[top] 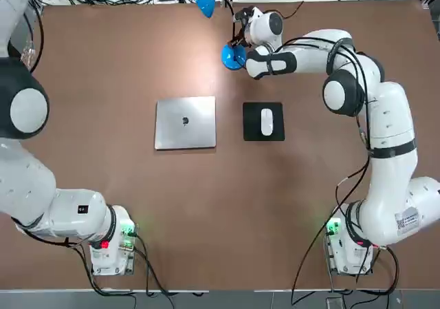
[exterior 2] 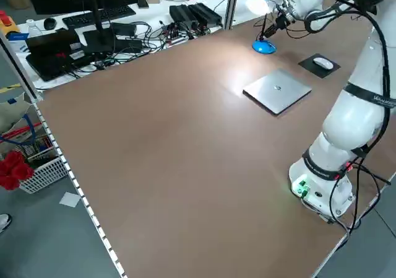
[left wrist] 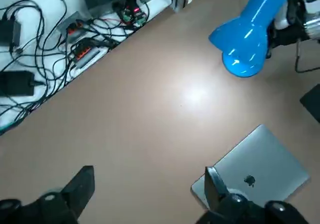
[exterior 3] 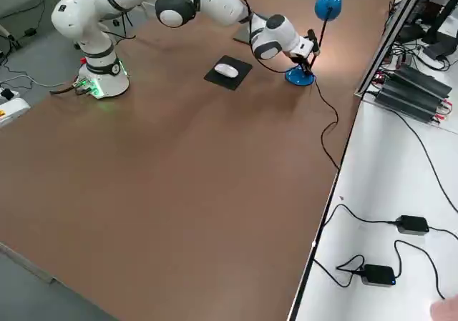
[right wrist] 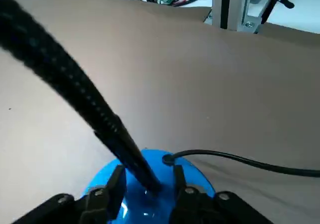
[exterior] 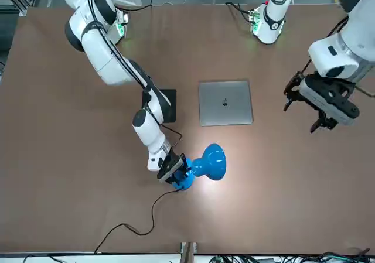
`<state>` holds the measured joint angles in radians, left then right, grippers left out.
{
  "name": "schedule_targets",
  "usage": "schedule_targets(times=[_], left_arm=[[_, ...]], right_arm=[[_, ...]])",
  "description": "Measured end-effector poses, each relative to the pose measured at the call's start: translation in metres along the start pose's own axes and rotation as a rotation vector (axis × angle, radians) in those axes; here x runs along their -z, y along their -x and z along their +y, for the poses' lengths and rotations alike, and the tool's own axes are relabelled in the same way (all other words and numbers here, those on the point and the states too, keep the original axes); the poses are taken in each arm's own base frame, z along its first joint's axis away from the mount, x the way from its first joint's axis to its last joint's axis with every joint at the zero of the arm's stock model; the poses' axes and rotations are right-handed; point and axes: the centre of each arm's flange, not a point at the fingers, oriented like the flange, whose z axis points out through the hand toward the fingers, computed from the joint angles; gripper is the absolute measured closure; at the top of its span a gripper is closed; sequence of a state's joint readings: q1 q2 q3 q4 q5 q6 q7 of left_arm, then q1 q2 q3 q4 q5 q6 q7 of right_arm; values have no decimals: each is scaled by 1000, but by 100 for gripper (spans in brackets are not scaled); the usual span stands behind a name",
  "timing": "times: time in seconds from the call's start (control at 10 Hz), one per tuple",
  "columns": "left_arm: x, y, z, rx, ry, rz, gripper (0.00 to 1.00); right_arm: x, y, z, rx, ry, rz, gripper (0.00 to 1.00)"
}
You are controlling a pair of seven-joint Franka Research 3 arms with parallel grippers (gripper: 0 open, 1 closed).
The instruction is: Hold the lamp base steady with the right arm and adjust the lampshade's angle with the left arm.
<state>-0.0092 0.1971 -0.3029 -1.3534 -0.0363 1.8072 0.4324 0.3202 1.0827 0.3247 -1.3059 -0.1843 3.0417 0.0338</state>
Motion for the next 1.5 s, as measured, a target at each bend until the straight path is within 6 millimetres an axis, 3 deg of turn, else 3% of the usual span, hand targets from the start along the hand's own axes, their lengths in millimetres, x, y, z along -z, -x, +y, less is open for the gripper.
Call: schedule_targets(times=[0.2, 0.5, 0.7, 1.0, 1.3, 1.5], left_arm=[[-14, -13, 21, -81, 35, -6, 1], [-29, -26, 54, -157, 81, -17, 1], [-37, -28, 54, -167, 99, -22, 0], [-55, -38, 60, -216, 272, 63, 0], [-66, -65, 76, -359, 286, 173, 0], [-88, -86, 88, -478, 270, 263, 0]], right_arm=[[0, -1, 0, 0, 1, 2, 67], [0, -1, 0, 0, 0, 3, 69], [0, 0, -2, 2, -1, 1, 69], [-2, 2, -1, 2, 0, -2, 77], [-2, 2, 0, 3, 2, -2, 78], [-3, 2, 0, 9, 7, -1, 78]])
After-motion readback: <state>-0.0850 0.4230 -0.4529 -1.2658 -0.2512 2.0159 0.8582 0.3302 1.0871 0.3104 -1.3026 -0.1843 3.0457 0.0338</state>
